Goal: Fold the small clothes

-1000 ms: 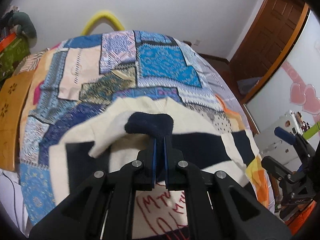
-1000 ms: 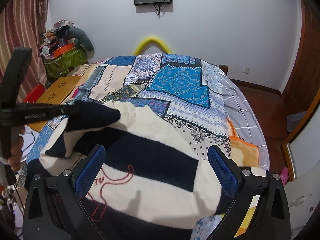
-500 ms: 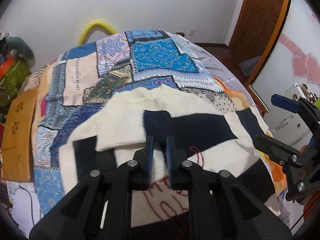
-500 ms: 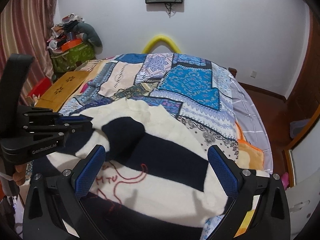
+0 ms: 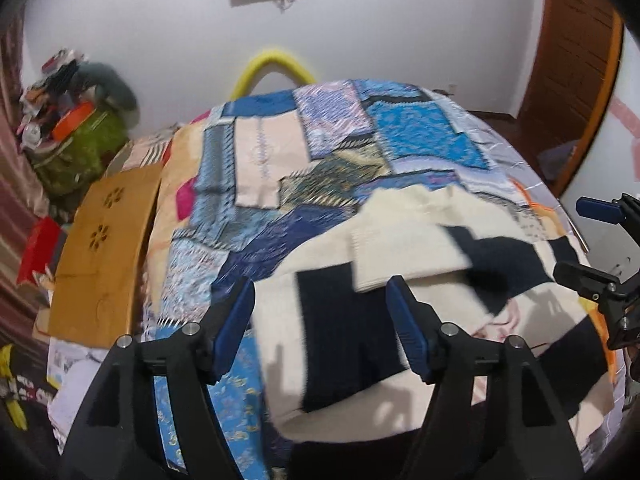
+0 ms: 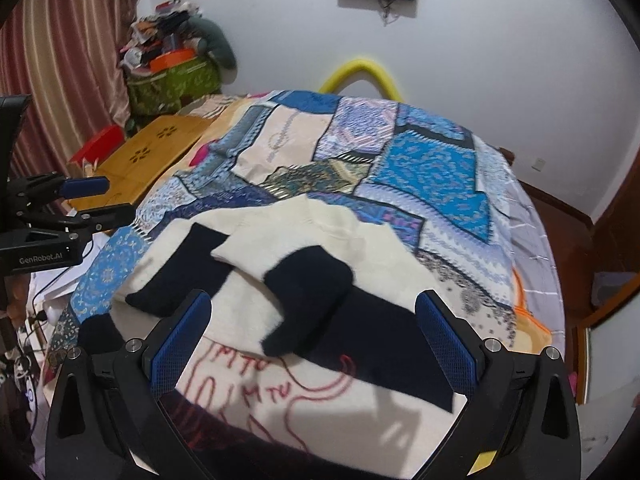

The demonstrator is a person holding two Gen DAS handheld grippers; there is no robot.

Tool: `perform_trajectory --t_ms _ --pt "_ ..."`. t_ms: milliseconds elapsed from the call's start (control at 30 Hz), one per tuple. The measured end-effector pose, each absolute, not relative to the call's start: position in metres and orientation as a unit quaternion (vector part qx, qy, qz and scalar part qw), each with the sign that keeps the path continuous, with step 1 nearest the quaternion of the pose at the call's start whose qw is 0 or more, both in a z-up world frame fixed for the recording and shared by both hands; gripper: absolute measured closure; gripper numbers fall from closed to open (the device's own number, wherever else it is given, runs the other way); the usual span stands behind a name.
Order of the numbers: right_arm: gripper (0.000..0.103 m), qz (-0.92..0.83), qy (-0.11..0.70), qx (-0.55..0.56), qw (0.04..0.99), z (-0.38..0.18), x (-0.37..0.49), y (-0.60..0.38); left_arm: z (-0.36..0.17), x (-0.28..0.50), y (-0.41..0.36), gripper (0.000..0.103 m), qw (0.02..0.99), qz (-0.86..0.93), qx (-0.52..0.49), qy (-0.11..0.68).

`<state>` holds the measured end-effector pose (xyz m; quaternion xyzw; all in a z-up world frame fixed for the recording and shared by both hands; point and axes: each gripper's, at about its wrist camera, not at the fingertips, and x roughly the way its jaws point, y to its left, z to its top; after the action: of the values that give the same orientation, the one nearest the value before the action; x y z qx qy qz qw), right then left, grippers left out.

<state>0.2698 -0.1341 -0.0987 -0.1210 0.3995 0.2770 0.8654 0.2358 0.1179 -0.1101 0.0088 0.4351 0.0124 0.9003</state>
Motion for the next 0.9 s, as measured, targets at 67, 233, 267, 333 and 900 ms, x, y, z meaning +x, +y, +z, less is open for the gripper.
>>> perform_trajectory --t_ms 67,233,267,333,900 --pt "0.006 0.284 0.405 -0.136 0.858 -0.106 0.272 -0.119 -0.122 0.237 0.134 0.035 0.895 0.017 -0.002 0.447" --pt "0.013 0.300 0.423 -0.179 0.836 -0.127 0.278 -0.079 -0.161 0.246 0.166 0.035 0.873 0.026 -0.037 0.486" --pt "0.014 0.302 0.426 -0.187 0.832 -0.131 0.280 -0.073 -0.167 0.246 0.170 0.035 0.869 0.027 -0.041 0.492" --pt "0.017 0.301 0.431 -0.201 0.826 -0.140 0.285 -0.061 -0.178 0.248 0.176 0.035 0.865 0.022 -0.045 0.500" --pt "0.074 0.288 0.481 -0.200 0.804 -0.194 0.318 -0.047 -0.226 0.264 0.185 0.035 0.844 0.008 -0.036 0.535"
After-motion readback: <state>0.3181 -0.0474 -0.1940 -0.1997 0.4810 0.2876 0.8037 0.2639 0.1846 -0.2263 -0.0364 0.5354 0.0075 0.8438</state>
